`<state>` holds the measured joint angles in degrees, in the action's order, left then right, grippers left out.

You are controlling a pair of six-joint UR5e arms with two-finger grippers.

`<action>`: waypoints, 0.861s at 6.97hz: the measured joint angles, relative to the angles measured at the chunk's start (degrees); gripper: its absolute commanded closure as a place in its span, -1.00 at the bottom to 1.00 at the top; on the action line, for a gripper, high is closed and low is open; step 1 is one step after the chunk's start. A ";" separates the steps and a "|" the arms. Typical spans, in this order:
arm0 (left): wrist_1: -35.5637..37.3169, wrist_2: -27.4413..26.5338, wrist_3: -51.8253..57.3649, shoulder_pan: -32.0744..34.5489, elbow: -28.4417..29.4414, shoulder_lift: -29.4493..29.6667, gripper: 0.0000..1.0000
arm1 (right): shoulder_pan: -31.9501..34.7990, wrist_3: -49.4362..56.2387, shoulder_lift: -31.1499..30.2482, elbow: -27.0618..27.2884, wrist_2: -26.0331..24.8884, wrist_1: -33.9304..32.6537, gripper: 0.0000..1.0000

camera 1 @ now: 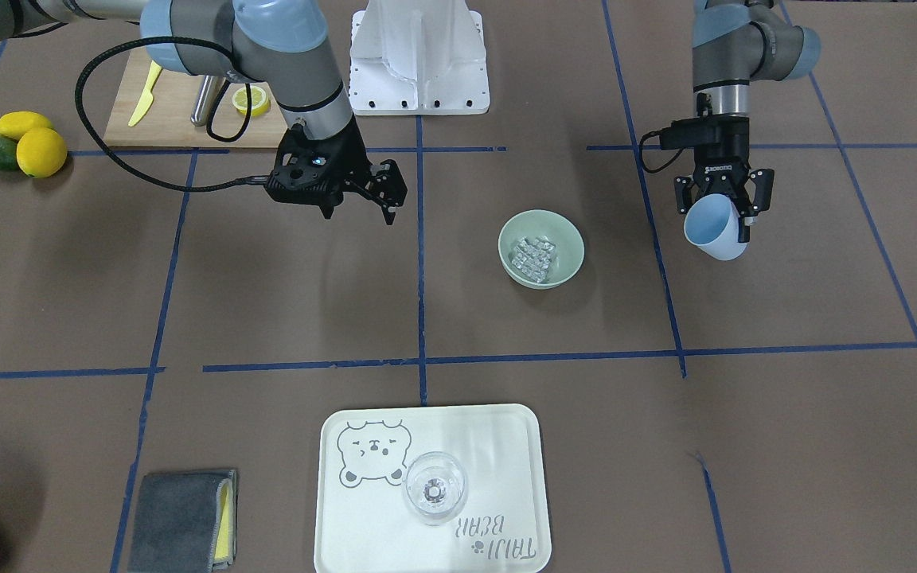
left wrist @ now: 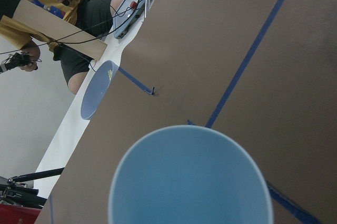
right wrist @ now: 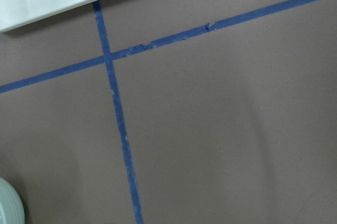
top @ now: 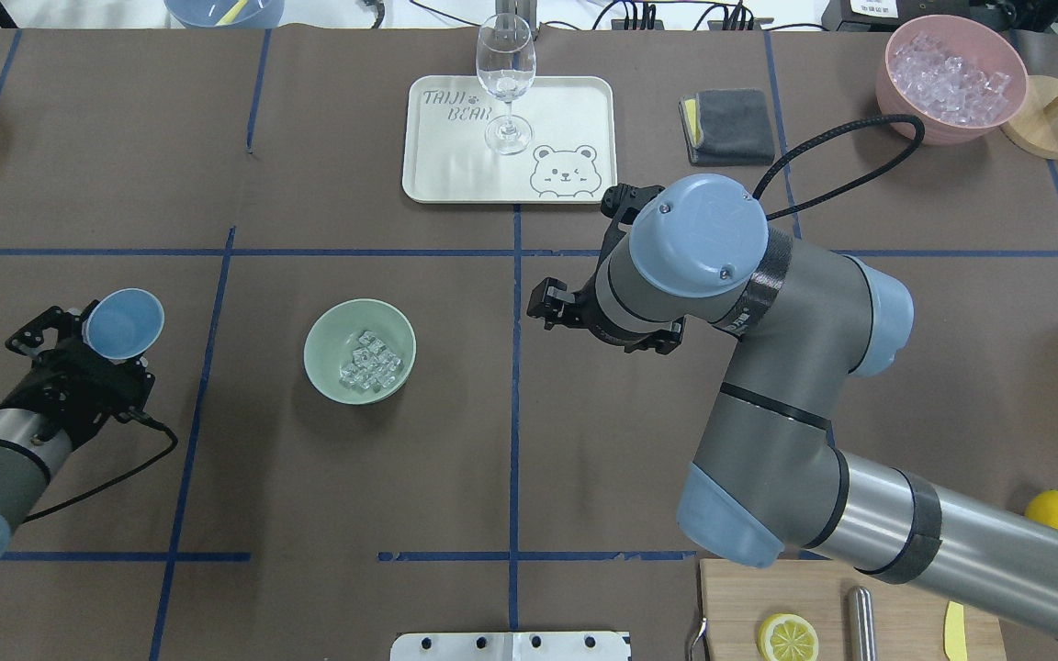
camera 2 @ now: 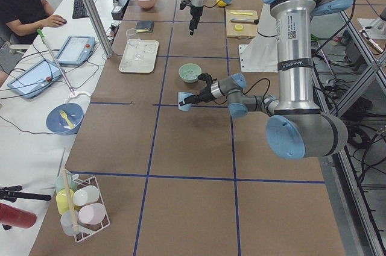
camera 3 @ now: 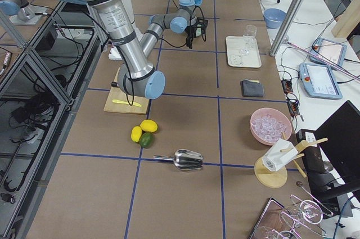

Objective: Pour ice into bowl

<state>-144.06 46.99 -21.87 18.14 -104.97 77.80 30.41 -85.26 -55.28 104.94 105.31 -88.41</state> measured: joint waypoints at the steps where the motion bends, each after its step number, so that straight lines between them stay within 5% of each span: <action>1: -6.60 1.55 -3.65 0.47 2.45 -2.01 1.00 | 0.00 0.01 0.00 0.03 -0.01 0.00 -1.00; 6: -18.09 2.38 -36.71 0.86 10.25 -2.98 1.00 | 0.02 0.01 -0.03 0.25 -0.01 -0.11 -1.00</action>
<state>-162.15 49.37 -58.58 19.00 -94.72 74.83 30.43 -85.25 -55.31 105.19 105.29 -88.53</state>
